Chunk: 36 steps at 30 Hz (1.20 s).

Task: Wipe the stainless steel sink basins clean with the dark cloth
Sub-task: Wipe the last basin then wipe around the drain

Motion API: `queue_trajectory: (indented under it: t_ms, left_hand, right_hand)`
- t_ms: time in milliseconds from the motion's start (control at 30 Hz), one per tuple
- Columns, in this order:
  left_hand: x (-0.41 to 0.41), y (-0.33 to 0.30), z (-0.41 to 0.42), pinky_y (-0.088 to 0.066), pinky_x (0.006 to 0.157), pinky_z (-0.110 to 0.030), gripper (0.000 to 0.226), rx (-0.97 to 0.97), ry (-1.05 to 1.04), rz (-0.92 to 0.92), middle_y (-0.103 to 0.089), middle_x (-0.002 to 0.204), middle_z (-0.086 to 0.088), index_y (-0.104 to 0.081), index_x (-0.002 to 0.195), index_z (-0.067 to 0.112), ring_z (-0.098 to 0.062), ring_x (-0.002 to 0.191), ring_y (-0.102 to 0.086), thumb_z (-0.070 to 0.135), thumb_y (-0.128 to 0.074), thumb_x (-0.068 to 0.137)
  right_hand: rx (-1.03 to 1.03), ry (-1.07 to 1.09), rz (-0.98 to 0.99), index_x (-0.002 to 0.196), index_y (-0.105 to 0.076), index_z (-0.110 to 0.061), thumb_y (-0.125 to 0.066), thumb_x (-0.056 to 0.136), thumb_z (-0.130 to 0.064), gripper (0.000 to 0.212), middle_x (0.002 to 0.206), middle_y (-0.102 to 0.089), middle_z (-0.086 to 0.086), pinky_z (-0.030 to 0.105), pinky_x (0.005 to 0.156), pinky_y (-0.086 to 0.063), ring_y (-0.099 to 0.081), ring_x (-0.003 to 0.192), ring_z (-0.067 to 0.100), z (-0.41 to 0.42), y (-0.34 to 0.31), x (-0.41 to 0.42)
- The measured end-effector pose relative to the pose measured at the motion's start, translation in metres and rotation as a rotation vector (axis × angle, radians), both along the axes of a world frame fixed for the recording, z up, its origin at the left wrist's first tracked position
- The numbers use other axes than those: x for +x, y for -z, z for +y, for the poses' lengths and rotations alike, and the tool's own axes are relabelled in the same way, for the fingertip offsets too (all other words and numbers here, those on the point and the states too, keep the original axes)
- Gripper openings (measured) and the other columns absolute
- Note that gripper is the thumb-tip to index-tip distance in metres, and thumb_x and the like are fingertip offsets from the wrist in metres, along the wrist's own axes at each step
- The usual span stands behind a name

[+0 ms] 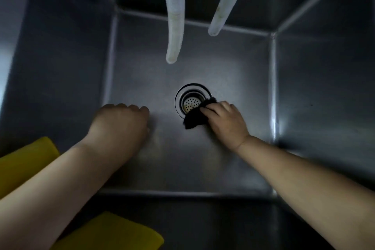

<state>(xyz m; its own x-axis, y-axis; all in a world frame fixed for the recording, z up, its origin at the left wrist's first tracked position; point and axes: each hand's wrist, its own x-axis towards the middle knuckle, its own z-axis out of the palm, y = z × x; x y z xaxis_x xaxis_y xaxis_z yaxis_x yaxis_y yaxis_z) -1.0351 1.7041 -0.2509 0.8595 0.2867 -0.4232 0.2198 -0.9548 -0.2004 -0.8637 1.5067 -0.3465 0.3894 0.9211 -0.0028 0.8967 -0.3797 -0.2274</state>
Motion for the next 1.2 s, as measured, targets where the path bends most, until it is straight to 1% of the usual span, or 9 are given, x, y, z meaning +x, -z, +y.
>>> queue_trajectory:
  t_ms: [100, 267, 467, 567, 667, 833, 967, 1067, 1200]
  left_hand:
    - [0.003, -0.006, -0.001, -0.026, 0.052, -0.026, 0.018, -0.032, 0.028, -0.027, -0.061, 0.072, 0.002, -0.061, 0.087, 0.019, -0.020, 0.059, -0.057, 0.037, -0.058, 0.085]
    - [0.008, -0.008, -0.009, -0.030, 0.058, -0.027, 0.025, -0.051, 0.031, -0.029, -0.061, 0.092, 0.007, -0.054, 0.108, 0.026, -0.017, 0.079, -0.059, 0.044, -0.043, 0.093]
    - [0.009, -0.009, -0.012, -0.038, 0.043, -0.023, 0.034, -0.085, 0.098, 0.028, -0.059, 0.054, -0.001, -0.066, 0.067, 0.016, -0.023, 0.043, -0.056, 0.034, -0.088, 0.050]
    - [0.008, -0.005, -0.019, -0.033, 0.057, -0.027, 0.024, -0.057, 0.069, 0.114, -0.063, 0.087, 0.002, -0.058, 0.100, 0.022, -0.023, 0.075, -0.062, 0.037, -0.063, 0.082]
    - [0.017, -0.016, -0.023, -0.022, 0.055, -0.024, 0.026, -0.029, 0.089, 0.146, -0.064, 0.093, 0.000, -0.057, 0.103, 0.022, -0.022, 0.081, -0.062, 0.035, -0.063, 0.082]
    - [0.043, 0.007, -0.036, -0.033, 0.071, -0.031, 0.026, -0.110, 0.082, 0.194, -0.056, 0.116, -0.003, -0.047, 0.118, 0.017, -0.023, 0.102, -0.056, 0.025, -0.046, 0.094]
    - [0.064, 0.044, -0.038, -0.031, 0.103, -0.038, 0.055, -0.174, 0.132, 0.206, -0.021, 0.152, -0.013, -0.019, 0.147, 0.009, -0.028, 0.133, -0.032, 0.020, -0.037, 0.096]
    - [0.066, 0.069, -0.032, -0.014, 0.115, -0.041, 0.059, -0.214, 0.206, 0.167, -0.002, 0.159, -0.009, -0.006, 0.150, 0.009, -0.024, 0.144, -0.009, 0.023, -0.031, 0.099]
    - [0.064, 0.084, -0.029, -0.013, 0.115, -0.042, 0.059, -0.233, 0.222, 0.109, -0.006, 0.158, -0.008, -0.008, 0.149, 0.009, -0.022, 0.143, -0.009, 0.023, -0.033, 0.097]
  right_hand:
    - [0.100, 0.186, 0.037, 0.107, -0.066, -0.006, -0.075, 0.072, -0.008, 0.036, 0.105, -0.066, 0.012, 0.037, 0.070, -0.051, -0.063, 0.088, 0.032, 0.002, -0.011, 0.009]
    - [0.017, 0.222, 0.076, 0.088, -0.071, -0.003, -0.072, 0.075, -0.010, 0.015, 0.098, -0.064, 0.017, 0.040, 0.072, -0.046, -0.059, 0.089, 0.038, 0.036, -0.005, 0.001]
    - [-0.329, -0.046, 0.091, 0.122, -0.056, -0.007, -0.045, 0.088, -0.018, 0.037, 0.128, -0.052, 0.008, 0.037, 0.093, -0.022, -0.035, 0.121, 0.028, 0.054, 0.026, -0.011]
    - [-0.381, -0.095, 0.153, 0.130, -0.050, -0.011, -0.040, 0.089, -0.031, 0.047, 0.134, -0.045, 0.005, 0.036, 0.099, -0.019, -0.029, 0.125, 0.024, 0.051, 0.026, -0.005]
    - [-0.477, -0.127, 0.176, 0.133, -0.047, -0.012, -0.036, 0.089, -0.038, 0.053, 0.138, -0.040, 0.002, 0.035, 0.101, -0.017, -0.025, 0.126, 0.022, 0.055, 0.023, -0.001]
    - [-0.498, -0.157, 0.134, 0.130, -0.052, -0.011, -0.034, 0.091, -0.044, 0.054, 0.136, -0.043, 0.002, 0.037, 0.102, -0.015, -0.028, 0.125, 0.022, 0.060, 0.022, 0.001]
    - [-0.389, -0.149, 0.153, 0.126, -0.055, -0.011, -0.035, 0.094, -0.042, 0.049, 0.128, -0.051, 0.002, 0.032, 0.102, -0.017, -0.032, 0.123, 0.020, 0.053, 0.024, -0.001]
    - [-0.311, -0.157, 0.157, 0.123, -0.057, -0.013, -0.037, 0.095, -0.039, 0.044, 0.120, -0.056, 0.002, 0.030, 0.101, -0.016, -0.035, 0.122, 0.020, 0.046, 0.024, -0.003]
    - [-0.328, -0.221, 0.083, 0.125, -0.057, -0.017, -0.033, 0.096, -0.042, 0.045, 0.121, -0.057, -0.002, 0.033, 0.103, -0.012, -0.034, 0.125, 0.019, 0.043, 0.022, 0.006]
